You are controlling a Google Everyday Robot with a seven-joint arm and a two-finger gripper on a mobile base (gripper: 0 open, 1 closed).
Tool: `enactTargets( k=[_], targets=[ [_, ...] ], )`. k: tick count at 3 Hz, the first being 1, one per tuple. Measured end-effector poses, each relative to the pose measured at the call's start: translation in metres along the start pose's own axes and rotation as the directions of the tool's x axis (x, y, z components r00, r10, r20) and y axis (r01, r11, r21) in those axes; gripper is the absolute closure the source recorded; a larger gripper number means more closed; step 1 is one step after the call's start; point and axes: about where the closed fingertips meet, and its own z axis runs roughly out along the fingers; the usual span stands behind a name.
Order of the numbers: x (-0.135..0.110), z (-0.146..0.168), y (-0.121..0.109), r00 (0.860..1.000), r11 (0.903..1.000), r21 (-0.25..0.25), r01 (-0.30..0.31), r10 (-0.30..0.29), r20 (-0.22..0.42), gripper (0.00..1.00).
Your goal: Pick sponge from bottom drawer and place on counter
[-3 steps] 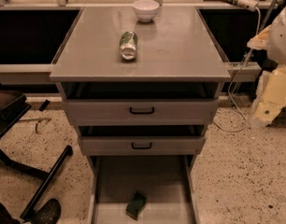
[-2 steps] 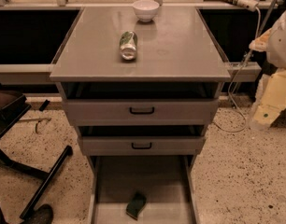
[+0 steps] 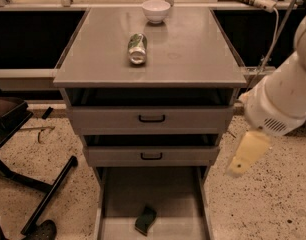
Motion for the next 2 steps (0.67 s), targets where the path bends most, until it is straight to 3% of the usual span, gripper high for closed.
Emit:
enactTargets(
  k=[1, 2],
  targets=[
    [-0.0130, 0.0733, 0.0399, 0.997, 0.9964, -0.085, -0.003, 0.009, 0.072, 0.00],
    [-0.0130, 0.0733, 0.0399, 0.997, 0.9964, -0.085, -0.003, 0.009, 0.072, 0.00]
  ],
)
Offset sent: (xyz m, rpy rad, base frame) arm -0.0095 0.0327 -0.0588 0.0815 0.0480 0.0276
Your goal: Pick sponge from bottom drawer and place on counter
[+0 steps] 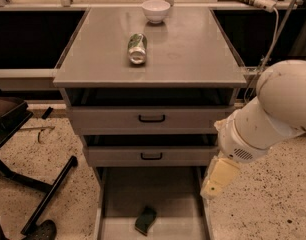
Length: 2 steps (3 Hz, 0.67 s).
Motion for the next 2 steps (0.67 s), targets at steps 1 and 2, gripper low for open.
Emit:
enactTargets(
  k=[1, 2],
  targets=[
    [-0.003, 0.040, 0.000, 0.999, 0.9997, -0.022, 0.006, -0.005, 0.036, 0.00],
    [-0.019, 0.127, -0.002, 0.989, 0.9952, -0.085, 0.050, -0.037, 0.144, 0.00]
  ],
)
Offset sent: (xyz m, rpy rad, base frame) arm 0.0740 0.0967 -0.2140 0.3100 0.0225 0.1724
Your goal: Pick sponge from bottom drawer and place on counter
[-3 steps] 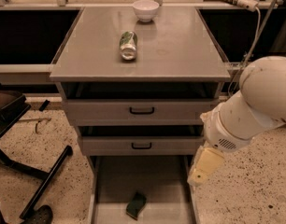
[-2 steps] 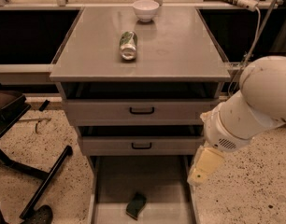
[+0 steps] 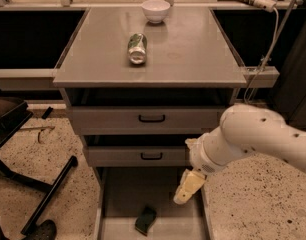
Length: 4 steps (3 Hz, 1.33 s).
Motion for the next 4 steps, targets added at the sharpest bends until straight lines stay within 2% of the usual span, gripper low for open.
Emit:
enactTargets(
  k=[1, 2, 3, 4],
  targets=[
    [-0.003, 0.072, -0.009, 0.994, 0.9979, -0.049, 0.043, -0.038, 0.099, 0.00],
    [0.005, 0.091, -0.004, 0.994, 0.9961, -0.083, 0.031, -0.023, 0.107, 0.00],
    [0.005, 0.091, -0.004, 0.994, 0.9961, -0.083, 0.031, -0.023, 0.107, 0.00],
    [0.022, 0.124, 0.001, 0.996, 0.9954, -0.096, -0.009, 0.018, 0.091, 0.00]
  ],
)
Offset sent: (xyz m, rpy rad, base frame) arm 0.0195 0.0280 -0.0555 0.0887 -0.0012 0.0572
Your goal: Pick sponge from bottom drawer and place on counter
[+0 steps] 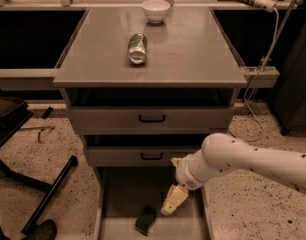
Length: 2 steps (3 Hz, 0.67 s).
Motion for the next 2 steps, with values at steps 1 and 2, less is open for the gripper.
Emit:
enactTargets(
  k=[1, 2],
  targets=[
    [0.037, 0.064, 0.010, 0.998, 0.9996, -0.012, -0.026, 0.026, -0.065, 0.00],
    [0.068, 0.120, 0.013, 0.994, 0.9976, 0.013, -0.067, 0.068, -0.081, 0.00]
  ],
)
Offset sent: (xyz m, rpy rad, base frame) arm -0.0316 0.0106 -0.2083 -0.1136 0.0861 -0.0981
